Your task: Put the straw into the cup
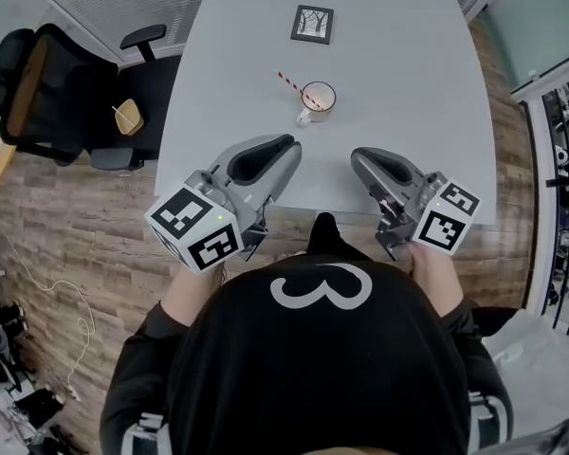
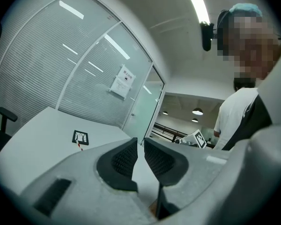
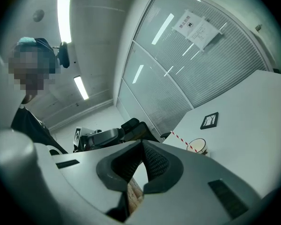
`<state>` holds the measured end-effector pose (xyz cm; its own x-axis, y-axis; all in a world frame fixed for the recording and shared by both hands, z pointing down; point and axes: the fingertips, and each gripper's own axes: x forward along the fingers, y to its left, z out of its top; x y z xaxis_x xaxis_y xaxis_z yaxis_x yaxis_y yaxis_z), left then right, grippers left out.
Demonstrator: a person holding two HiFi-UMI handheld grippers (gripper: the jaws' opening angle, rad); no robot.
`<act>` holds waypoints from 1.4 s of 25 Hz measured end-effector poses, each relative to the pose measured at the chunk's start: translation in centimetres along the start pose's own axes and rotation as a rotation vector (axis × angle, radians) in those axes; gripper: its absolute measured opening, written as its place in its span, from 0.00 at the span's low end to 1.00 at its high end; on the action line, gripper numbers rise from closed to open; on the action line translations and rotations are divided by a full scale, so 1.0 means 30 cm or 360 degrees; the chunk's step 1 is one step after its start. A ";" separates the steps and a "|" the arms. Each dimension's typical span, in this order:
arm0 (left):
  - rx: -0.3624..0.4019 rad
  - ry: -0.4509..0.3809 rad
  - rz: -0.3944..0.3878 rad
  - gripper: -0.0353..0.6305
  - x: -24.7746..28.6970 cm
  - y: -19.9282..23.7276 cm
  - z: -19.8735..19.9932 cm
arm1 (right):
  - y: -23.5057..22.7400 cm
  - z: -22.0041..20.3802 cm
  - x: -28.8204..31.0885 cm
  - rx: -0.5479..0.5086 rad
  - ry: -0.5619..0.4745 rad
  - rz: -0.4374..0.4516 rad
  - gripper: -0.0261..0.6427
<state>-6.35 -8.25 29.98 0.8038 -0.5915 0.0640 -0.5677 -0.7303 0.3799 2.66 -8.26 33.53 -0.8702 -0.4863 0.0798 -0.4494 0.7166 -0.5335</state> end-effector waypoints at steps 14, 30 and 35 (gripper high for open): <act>0.0098 0.0114 -0.0097 0.08 -0.094 -0.181 -0.119 | 0.207 -0.067 -0.086 -0.0090 -0.0090 0.0055 0.06; 0.0113 0.0132 -0.0087 0.08 -0.148 -0.191 -0.150 | 0.277 -0.109 -0.098 -0.0122 -0.0103 -0.0005 0.06; 0.0082 0.0121 -0.0106 0.08 -0.141 -0.185 -0.149 | 0.268 -0.114 -0.104 -0.0117 -0.0103 -0.0033 0.06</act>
<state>-5.81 -0.18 31.73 0.8500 -0.5149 0.1109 -0.5195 -0.7848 0.3378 1.06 0.72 31.86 -0.8466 -0.5311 0.0342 -0.4829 0.7396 -0.4688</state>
